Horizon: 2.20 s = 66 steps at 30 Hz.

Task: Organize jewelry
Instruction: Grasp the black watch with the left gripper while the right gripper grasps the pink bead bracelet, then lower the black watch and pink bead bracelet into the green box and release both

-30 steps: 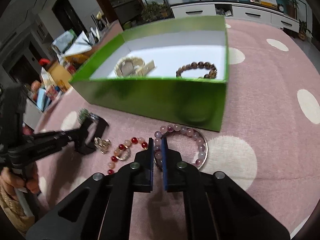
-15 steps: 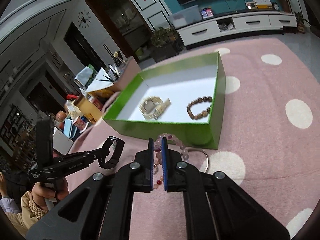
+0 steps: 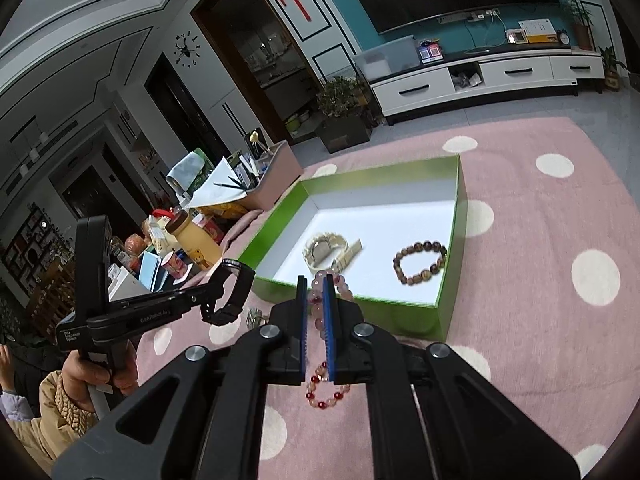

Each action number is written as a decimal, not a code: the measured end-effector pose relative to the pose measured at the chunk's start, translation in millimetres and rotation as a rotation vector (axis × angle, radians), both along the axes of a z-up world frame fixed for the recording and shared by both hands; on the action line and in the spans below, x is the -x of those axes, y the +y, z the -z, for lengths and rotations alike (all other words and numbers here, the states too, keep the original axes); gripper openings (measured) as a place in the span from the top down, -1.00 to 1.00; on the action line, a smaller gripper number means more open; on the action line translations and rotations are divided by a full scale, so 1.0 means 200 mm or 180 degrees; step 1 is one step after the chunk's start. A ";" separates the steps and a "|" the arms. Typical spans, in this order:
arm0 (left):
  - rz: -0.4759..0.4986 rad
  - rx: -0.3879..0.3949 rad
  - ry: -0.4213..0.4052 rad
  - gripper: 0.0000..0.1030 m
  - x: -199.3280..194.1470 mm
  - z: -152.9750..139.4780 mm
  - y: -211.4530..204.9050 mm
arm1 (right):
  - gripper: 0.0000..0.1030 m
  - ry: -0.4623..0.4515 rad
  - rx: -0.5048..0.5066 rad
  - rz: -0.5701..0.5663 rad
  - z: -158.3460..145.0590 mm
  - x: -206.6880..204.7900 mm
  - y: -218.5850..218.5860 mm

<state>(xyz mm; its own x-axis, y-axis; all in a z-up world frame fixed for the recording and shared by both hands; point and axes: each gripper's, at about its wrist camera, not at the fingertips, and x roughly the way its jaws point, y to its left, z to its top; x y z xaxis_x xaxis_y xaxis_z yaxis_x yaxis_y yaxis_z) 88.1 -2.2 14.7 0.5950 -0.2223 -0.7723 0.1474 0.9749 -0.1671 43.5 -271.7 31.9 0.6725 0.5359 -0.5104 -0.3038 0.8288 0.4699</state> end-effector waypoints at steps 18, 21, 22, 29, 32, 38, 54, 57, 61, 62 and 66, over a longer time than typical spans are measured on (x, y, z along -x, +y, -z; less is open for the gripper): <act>-0.0053 -0.0130 -0.0002 0.93 -0.50 -0.09 -0.11 | 0.87 -0.0072 0.0010 0.0171 -0.07 -0.37 -0.07; -0.0071 -0.0147 0.0026 0.93 -0.59 -0.08 -0.13 | 0.87 -0.0037 0.0029 0.0207 -0.05 -0.45 -0.08; -0.0069 -0.0152 0.0042 0.93 -0.62 -0.07 -0.14 | 0.87 -0.0022 0.0037 0.0216 -0.04 -0.47 -0.08; -0.0087 -0.0241 0.0173 0.93 -0.80 0.01 -0.19 | 0.87 0.0136 0.0153 0.0286 0.04 -0.64 -0.07; -0.0079 -0.0265 0.0228 0.93 -0.85 0.06 -0.22 | 0.87 0.0196 0.0172 0.0319 0.07 -0.70 -0.07; -0.0079 -0.0332 0.0291 0.93 -0.92 0.12 -0.26 | 0.87 0.0304 0.0265 0.0344 0.12 -0.77 -0.04; -0.0009 -0.0428 0.0247 0.55 -0.92 0.13 -0.31 | 0.48 0.0501 0.0252 0.0389 0.19 -0.80 -0.05; 0.0025 -0.0435 0.0162 0.18 -0.88 0.10 -0.33 | 0.41 0.0460 0.0260 0.0375 0.16 -0.77 -0.05; 0.0093 -0.0459 0.0050 0.00 -0.81 0.05 -0.36 | 0.29 0.0369 0.0250 0.0365 0.11 -0.70 -0.06; 0.0106 -0.0464 0.0020 -0.19 -0.79 0.03 -0.37 | 0.23 0.0345 0.0247 0.0362 0.09 -0.68 -0.07; 0.0146 -0.0491 -0.0107 -0.41 -0.69 -0.02 -0.40 | -0.02 0.0237 0.0269 0.0393 0.03 -0.58 -0.09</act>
<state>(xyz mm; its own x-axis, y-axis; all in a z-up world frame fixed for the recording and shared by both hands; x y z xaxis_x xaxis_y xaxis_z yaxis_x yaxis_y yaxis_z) 226.5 -81.3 19.4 0.6132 -0.1300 -0.7792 0.1952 0.9807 -0.0100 160.4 -288.7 26.1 0.6892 0.4047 -0.6010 -0.1641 0.8951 0.4145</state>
